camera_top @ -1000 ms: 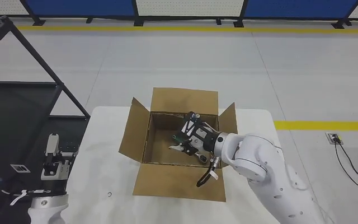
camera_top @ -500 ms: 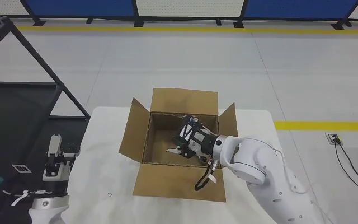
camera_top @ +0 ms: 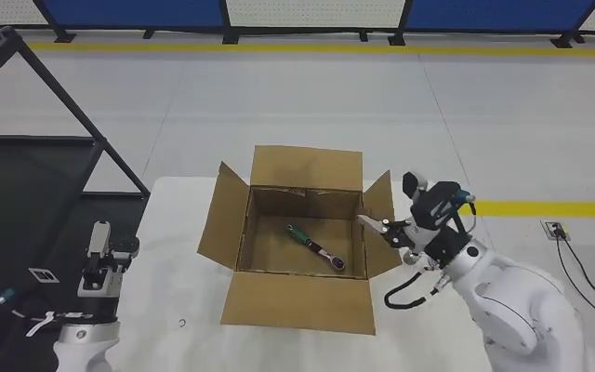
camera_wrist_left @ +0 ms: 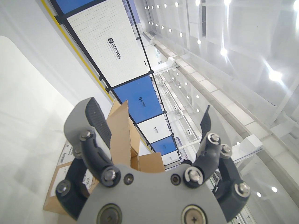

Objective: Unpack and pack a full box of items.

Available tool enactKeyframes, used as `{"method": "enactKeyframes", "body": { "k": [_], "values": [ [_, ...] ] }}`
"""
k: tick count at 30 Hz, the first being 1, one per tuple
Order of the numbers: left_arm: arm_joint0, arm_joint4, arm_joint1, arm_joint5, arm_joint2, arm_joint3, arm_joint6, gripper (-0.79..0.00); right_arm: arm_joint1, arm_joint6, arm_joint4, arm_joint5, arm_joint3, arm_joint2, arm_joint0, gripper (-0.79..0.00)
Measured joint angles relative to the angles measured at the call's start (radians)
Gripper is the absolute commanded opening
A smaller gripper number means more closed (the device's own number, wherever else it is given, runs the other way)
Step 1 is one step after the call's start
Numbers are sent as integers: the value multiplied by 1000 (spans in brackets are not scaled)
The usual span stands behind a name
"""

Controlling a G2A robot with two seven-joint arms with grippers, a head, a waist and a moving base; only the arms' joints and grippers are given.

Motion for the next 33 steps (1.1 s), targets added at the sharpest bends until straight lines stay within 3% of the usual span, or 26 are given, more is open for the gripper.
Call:
{"method": "enactKeyframes", "body": {
  "k": [8,14,21,33],
  "values": [
    [-18,21,1,13,26,3,-8,0,9,-93,42,87,-26,224,-209,0],
    [-24,28,1,18,35,5,-2,0,10,-126,31,153,50,296,-284,0],
    [-33,19,2,28,22,11,15,0,15,-148,45,118,169,338,-324,0],
    [-39,22,3,34,13,11,20,0,15,-137,45,120,173,338,-322,0]
  ]
}}
